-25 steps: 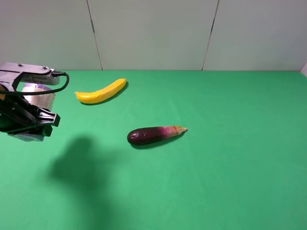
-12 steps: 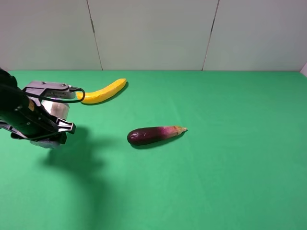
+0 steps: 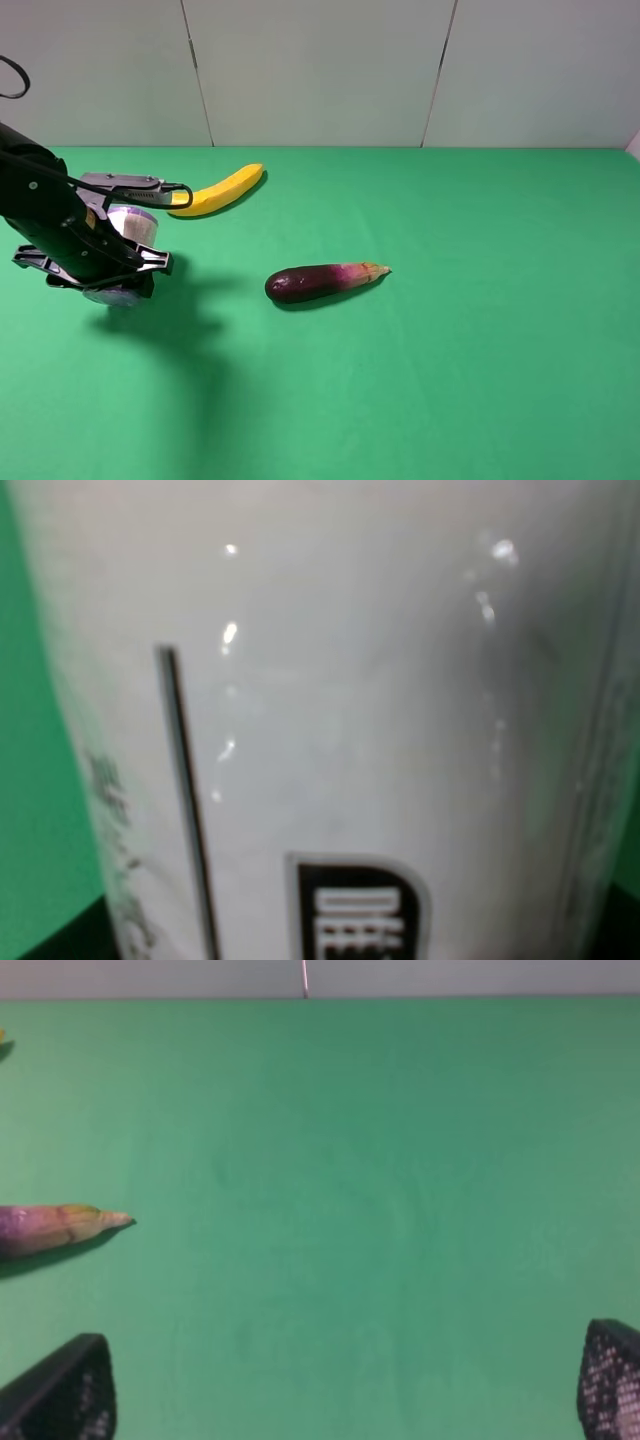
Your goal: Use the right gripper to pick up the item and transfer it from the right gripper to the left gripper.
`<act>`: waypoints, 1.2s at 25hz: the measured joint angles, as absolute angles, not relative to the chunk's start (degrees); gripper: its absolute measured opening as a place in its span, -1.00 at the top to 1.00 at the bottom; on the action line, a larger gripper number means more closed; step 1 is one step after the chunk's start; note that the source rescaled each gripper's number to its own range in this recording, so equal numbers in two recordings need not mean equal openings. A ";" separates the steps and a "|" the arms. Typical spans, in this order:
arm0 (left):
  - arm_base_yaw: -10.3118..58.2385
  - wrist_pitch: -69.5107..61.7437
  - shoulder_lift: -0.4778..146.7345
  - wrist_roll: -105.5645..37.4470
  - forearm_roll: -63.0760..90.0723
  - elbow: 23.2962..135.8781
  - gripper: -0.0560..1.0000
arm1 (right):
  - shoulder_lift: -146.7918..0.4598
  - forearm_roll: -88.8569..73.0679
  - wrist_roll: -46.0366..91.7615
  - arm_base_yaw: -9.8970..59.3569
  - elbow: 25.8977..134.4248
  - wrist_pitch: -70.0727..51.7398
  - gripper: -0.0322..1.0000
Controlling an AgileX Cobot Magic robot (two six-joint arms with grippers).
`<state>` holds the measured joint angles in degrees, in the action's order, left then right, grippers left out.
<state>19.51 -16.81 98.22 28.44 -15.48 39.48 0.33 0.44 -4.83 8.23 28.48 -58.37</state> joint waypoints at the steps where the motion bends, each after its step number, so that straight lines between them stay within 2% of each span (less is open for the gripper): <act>1: 19.51 -16.81 98.22 28.44 -15.48 39.48 0.89 | 0.33 0.42 -4.83 8.23 28.48 -58.37 -1.00; 7: 19.51 -16.93 98.22 28.44 -15.45 39.48 0.87 | 0.33 0.42 -4.83 8.23 28.48 -58.37 -1.00; 8: 19.51 -16.93 98.22 28.44 -15.45 39.48 0.59 | 0.33 0.42 -4.83 8.23 28.48 -58.37 -1.00; 10: 19.51 -16.75 98.22 28.55 -15.45 39.66 -0.27 | 0.33 0.42 -4.83 8.23 28.48 -58.37 -1.00; 11: 19.51 -16.63 98.22 28.56 -15.45 39.66 -0.55 | 0.33 0.42 -4.83 8.23 28.48 -58.37 -1.00; 12: 19.51 -16.58 98.22 28.56 -15.45 39.66 -0.72 | 0.33 0.42 -4.83 8.23 28.48 -58.37 -1.00; 14: 19.51 -16.35 98.22 28.63 -15.45 39.66 -0.88 | 0.33 0.37 -4.83 8.23 28.48 -58.37 -1.00; 19: 19.51 -16.23 98.22 28.63 -15.45 39.66 -0.99 | 0.33 0.37 -4.83 8.23 28.48 -58.37 -1.00; 30: 19.51 -17.25 96.34 28.63 -15.46 39.66 -1.00 | 0.33 0.37 -4.83 8.23 28.48 -58.37 -1.00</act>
<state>19.51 -17.25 96.34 28.63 -15.46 39.66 0.33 0.37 -4.83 8.23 28.48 -58.37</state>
